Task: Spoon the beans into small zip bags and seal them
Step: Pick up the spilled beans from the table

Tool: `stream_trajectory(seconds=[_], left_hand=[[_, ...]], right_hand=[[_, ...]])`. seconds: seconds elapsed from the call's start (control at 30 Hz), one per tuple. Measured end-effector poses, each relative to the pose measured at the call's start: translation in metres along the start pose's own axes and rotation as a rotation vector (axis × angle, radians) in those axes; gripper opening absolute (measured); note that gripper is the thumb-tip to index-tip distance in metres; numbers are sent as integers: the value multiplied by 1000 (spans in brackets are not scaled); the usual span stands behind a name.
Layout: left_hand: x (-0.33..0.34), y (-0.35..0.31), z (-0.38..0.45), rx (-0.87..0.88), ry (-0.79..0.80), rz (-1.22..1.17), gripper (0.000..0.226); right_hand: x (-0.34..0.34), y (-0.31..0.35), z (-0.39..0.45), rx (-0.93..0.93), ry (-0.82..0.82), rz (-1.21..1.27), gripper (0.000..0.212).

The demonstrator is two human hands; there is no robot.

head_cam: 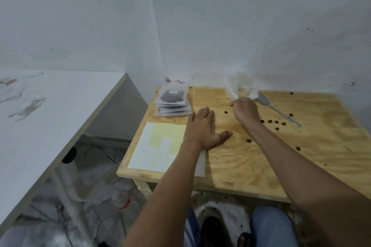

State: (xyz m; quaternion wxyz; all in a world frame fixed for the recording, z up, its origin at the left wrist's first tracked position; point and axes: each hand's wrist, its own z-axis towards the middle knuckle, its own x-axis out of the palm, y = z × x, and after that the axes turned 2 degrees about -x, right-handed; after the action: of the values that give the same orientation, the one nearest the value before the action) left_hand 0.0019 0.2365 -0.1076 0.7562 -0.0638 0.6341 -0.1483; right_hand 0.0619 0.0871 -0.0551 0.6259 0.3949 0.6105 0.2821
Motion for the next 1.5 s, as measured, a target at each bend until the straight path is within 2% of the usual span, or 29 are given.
stream_trajectory(seconds=[0.07, 0.17, 0.33, 0.47, 0.57, 0.63, 0.7, 0.73, 0.8, 0.87, 0.9, 0.97, 1.03, 1.13, 1.23, 1.37, 1.5], left_hand=[[-1, -1, 0, 0, -2, -5, 107], [-2, -1, -1, -5, -5, -11, 106], [-1, -1, 0, -5, -16, -14, 106], [0, 0, 0, -8, -19, -17, 105], [0, 0, 0, -6, -14, -14, 104], [-1, 0, 0, -9, 3, -7, 106], [-1, 0, 0, -4, 4, 5, 106], [-1, 0, 0, -3, 7, 6, 106], [-2, 0, -1, 1, 11, 7, 106], [-3, 1, -1, 10, 9, 9, 105], [-5, 1, -2, 14, 15, 7, 106], [-8, 0, -4, 18, 34, 1, 111], [-11, -2, -6, 20, 42, 11, 114], [-12, -4, -8, 6, 55, 19, 116], [-12, -5, -10, -3, 51, 4, 111], [-11, -4, -12, 1, 33, 2, 102], [-9, -2, -12, 1, 7, -2, 100]], right_hand=[[2, -2, -4, -163, -31, -262, 27], [9, -9, -4, -257, -51, -461, 20], [15, -12, -3, -328, -59, -520, 17], [19, -17, -1, -356, -63, -548, 25], [16, -12, -5, -226, -121, -138, 30], [6, -3, -7, 29, -126, 374, 27], [-7, 4, -12, 279, -54, 881, 24], [-13, 4, -14, 344, -18, 1051, 23], [-24, 2, -21, 372, 26, 1183, 21], [-34, -5, -29, 362, 58, 1098, 17], [-39, -9, -32, 352, 69, 977, 15], [-51, -15, -44, 262, 55, 570, 12], [-59, -24, -57, 90, 36, 186, 17], [-67, -42, -70, -102, 92, -129, 9], [-74, -56, -76, -193, 136, -307, 10], [-74, -58, -80, -282, 130, -422, 13], [-73, -54, -80, -290, 160, -476, 12]])
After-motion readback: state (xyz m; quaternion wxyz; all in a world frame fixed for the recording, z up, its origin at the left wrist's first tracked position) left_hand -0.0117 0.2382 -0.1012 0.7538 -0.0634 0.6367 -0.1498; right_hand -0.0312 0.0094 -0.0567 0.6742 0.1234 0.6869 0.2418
